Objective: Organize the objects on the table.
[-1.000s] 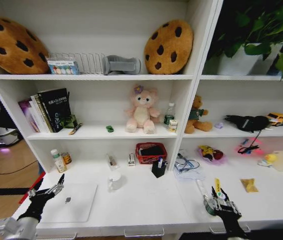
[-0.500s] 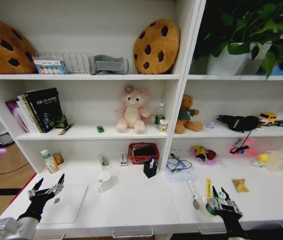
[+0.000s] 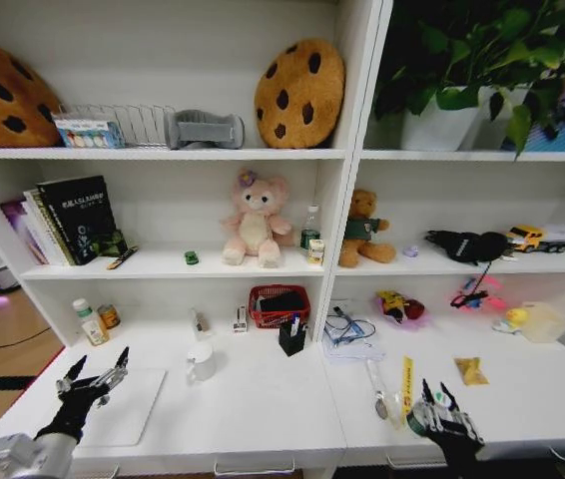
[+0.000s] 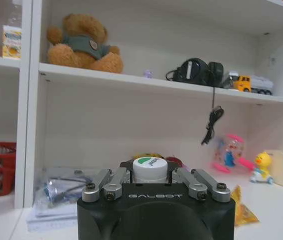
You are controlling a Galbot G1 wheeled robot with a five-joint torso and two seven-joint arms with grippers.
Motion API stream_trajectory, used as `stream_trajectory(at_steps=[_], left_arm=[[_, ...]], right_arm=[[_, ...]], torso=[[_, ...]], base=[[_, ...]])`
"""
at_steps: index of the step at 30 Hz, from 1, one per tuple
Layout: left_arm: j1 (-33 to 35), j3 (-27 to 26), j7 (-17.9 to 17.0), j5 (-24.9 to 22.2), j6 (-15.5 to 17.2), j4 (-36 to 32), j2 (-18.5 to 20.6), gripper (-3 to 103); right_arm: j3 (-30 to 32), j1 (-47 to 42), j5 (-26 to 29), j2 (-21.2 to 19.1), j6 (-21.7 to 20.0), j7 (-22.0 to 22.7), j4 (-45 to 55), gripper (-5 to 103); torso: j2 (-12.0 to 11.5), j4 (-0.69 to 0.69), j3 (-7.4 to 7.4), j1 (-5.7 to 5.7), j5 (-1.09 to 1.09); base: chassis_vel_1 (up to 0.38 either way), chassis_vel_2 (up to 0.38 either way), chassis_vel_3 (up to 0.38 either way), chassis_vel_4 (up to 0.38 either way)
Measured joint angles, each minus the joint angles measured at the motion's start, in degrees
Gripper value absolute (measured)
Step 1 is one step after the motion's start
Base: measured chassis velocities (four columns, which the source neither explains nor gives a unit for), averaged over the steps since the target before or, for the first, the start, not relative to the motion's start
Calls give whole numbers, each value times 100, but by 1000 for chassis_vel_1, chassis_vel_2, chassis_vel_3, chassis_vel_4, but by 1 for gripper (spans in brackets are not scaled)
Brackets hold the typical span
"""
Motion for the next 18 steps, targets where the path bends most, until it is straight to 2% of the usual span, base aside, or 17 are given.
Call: stream_trajectory(at_steps=[4,9,13,18], left_arm=[[0,0,0,0,0,0,0,100],[0,0,0,0,0,0,0,100],[0,0,0,0,0,0,0,100],[0,0,1,0,0,0,0,100]], right_arm=[[-145,-309,-249,199,360,409,-344,31],[-210,-400,-270,180,670,596,-839,31],[-356,-287,-263,122,784,644,-1392,31],[-617,145,-380,87,1297,635,-2466,31]], torso=[[0,-1,0,0,1],[0,0,0,0,0],[0,0,0,0,1],[0,0,0,0,1]], base=[[0,0,0,0],[0,0,0,0],[0,0,0,0],[0,0,0,0]])
